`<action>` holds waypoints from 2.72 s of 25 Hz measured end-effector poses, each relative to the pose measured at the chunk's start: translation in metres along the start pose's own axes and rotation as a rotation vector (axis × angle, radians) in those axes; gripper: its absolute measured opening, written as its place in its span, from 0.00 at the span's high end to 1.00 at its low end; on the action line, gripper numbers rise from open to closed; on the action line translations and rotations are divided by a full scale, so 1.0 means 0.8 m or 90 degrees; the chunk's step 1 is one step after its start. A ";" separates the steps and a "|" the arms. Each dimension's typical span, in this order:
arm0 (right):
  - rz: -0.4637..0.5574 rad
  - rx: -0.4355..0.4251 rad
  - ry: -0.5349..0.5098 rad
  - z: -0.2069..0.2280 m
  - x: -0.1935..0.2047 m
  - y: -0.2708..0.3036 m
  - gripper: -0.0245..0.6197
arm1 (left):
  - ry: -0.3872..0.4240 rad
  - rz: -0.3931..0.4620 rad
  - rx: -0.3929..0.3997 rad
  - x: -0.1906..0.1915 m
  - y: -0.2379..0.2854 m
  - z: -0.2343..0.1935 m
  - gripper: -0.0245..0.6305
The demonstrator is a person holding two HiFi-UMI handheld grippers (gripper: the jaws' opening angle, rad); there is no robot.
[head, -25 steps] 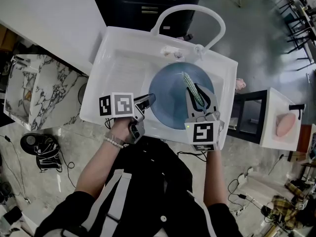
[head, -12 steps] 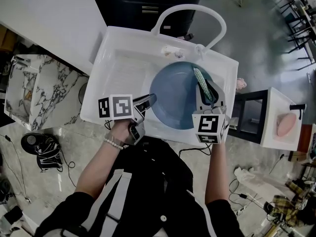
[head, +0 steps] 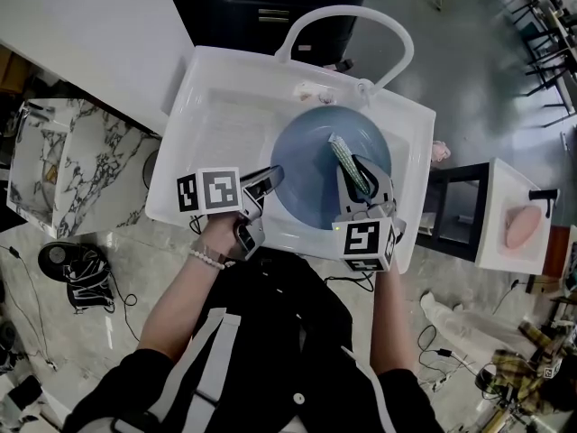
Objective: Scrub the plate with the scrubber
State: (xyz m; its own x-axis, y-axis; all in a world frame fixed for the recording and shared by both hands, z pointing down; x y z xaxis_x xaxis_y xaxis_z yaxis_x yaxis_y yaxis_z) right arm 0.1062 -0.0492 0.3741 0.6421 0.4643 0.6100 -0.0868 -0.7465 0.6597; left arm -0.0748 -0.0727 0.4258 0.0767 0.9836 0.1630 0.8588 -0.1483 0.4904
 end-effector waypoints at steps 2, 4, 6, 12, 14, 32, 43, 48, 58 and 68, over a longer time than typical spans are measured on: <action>0.004 -0.018 -0.005 -0.011 -0.001 -0.003 0.81 | -0.005 0.004 0.001 -0.003 0.000 -0.001 0.88; 0.009 -0.036 -0.010 -0.022 -0.003 -0.006 0.81 | -0.007 0.007 0.002 -0.006 -0.001 -0.002 0.88; 0.012 -0.055 -0.014 -0.031 -0.004 -0.011 0.81 | -0.008 0.010 0.002 -0.008 -0.001 -0.003 0.88; 0.021 -0.121 -0.045 -0.061 -0.008 -0.024 0.81 | -0.022 0.018 0.005 -0.012 -0.002 -0.007 0.88; 0.022 -0.146 -0.055 -0.071 -0.010 -0.028 0.81 | -0.024 0.019 0.004 -0.013 -0.002 -0.008 0.88; 0.036 -0.203 -0.124 -0.092 -0.025 -0.053 0.81 | -0.027 0.018 -0.003 -0.013 -0.004 -0.014 0.88; 0.036 -0.005 -0.121 -0.002 -0.037 -0.020 0.81 | 0.000 -0.023 -0.006 -0.002 -0.002 -0.010 0.88; 0.010 0.059 -0.136 0.023 -0.037 -0.002 0.81 | 0.013 -0.046 0.002 0.005 0.000 -0.006 0.88; -0.029 0.075 -0.178 0.036 -0.014 0.012 0.81 | 0.004 -0.016 0.020 0.002 -0.008 -0.004 0.88; -0.059 0.051 -0.136 0.022 0.013 -0.001 0.81 | -0.008 0.007 0.011 -0.001 -0.005 -0.004 0.88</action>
State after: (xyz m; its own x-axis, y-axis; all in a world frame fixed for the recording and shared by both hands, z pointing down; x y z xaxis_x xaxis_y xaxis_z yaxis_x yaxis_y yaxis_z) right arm 0.1264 -0.0524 0.3724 0.7918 0.4279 0.4359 0.0355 -0.7446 0.6666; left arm -0.0802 -0.0734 0.4264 0.0929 0.9831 0.1580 0.8666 -0.1580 0.4734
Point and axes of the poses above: the fingertips, and each gripper's own axes: y forward along the fingers, z to its right, x out of its underside, the point moved 6 cm from there along -y, backward along the fingers, and after that the axes turned 15 degrees about -z, right-handed, at the moved point
